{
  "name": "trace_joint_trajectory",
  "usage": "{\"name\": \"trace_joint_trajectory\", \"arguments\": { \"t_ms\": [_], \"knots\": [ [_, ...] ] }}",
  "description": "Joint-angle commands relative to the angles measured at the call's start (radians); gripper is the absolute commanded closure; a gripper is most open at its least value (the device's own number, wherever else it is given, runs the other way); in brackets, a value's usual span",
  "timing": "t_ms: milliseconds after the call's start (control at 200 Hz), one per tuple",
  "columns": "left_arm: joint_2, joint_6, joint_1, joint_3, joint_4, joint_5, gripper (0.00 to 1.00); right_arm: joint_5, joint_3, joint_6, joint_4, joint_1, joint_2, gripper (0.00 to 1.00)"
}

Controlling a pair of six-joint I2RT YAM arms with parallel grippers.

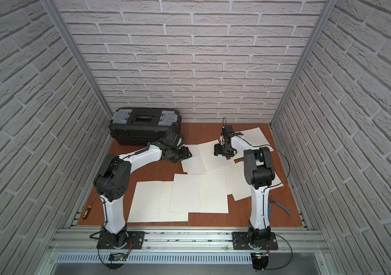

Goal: Close the notebook
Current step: Close the notebook at the center of the board.

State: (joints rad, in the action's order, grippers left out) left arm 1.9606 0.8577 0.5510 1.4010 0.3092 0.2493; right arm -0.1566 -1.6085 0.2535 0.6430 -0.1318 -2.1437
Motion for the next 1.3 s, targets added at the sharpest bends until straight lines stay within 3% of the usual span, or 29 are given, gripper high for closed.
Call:
{"name": "trace_joint_trajectory", "arguments": {
  "t_ms": [0, 195, 415, 530, 1295],
  "knots": [
    [-0.020, -0.003, 0.001, 0.002, -0.017, 0.006, 0.39, -0.030, 0.022, 0.006, 0.016, -0.006, 0.049, 0.25],
    [-0.030, -0.023, 0.001, 0.018, 0.014, 0.004, 0.56, -0.029, 0.048, 0.011, 0.016, -0.006, 0.083, 0.25],
    [-0.055, -0.044, 0.000, 0.017, 0.050, -0.019, 0.66, -0.028, 0.082, 0.018, 0.013, -0.014, 0.114, 0.25],
    [-0.066, -0.053, 0.000, 0.016, 0.061, -0.019, 0.78, -0.028, 0.103, 0.026, 0.005, -0.018, 0.129, 0.25],
    [-0.134, -0.107, 0.000, -0.010, 0.145, 0.013, 0.92, -0.006, 0.148, 0.044, -0.002, -0.026, 0.207, 0.25]
  ]
}}
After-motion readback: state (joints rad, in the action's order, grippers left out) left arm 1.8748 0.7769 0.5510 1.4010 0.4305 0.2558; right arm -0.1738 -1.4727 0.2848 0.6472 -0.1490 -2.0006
